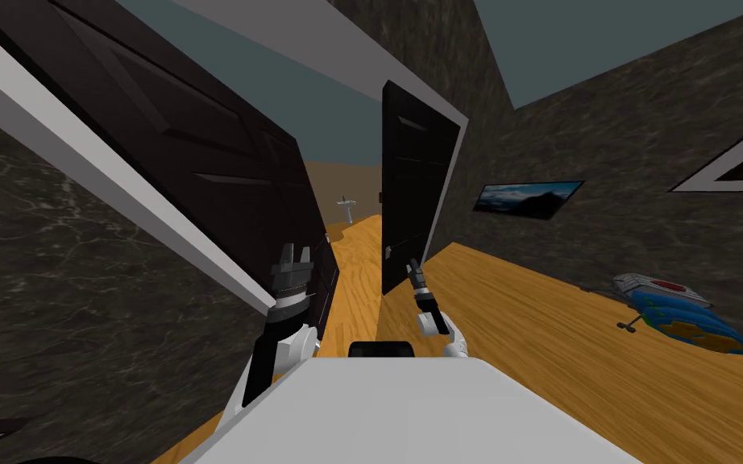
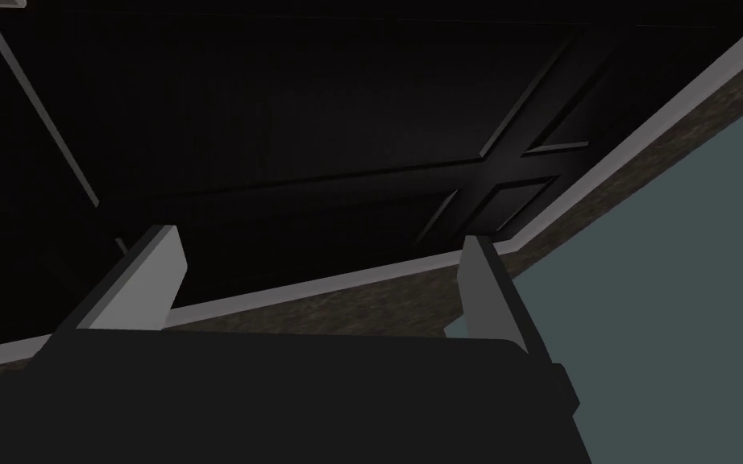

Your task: Push the door open

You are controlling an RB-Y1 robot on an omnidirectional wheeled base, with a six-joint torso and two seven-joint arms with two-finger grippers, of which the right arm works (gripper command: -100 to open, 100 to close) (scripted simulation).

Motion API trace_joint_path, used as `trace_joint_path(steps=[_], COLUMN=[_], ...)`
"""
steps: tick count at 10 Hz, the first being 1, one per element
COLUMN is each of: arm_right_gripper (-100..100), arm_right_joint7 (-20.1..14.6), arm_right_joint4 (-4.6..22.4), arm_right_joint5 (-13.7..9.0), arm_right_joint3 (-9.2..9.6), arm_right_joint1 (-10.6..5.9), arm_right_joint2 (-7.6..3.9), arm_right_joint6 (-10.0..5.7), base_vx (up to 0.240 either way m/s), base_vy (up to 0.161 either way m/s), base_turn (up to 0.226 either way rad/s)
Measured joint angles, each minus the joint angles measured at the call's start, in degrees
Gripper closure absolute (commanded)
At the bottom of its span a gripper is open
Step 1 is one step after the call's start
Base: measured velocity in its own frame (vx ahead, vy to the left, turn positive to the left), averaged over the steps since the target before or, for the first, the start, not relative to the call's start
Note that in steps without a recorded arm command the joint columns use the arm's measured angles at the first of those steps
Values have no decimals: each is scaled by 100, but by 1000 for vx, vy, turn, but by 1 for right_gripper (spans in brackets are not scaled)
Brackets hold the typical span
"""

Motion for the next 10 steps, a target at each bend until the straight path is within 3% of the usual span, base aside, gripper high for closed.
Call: trace_joint_path(steps=[4,7,10], arm_right_gripper=[-100,-100,-100], arm_right_joint7=[-25,-43,-63], arm_right_joint4=[507,1118,1545], arm_right_joint5=[48,86,129], arm_right_joint3=[35,52,85], arm_right_joint1=[-177,-417,-572], arm_right_joint2=[20,54,89], arm_right_joint6=[-55,-182,-210], base_vx=[51,56,56], base_vy=[-72,-107,-101], base_turn=[97,126,129])
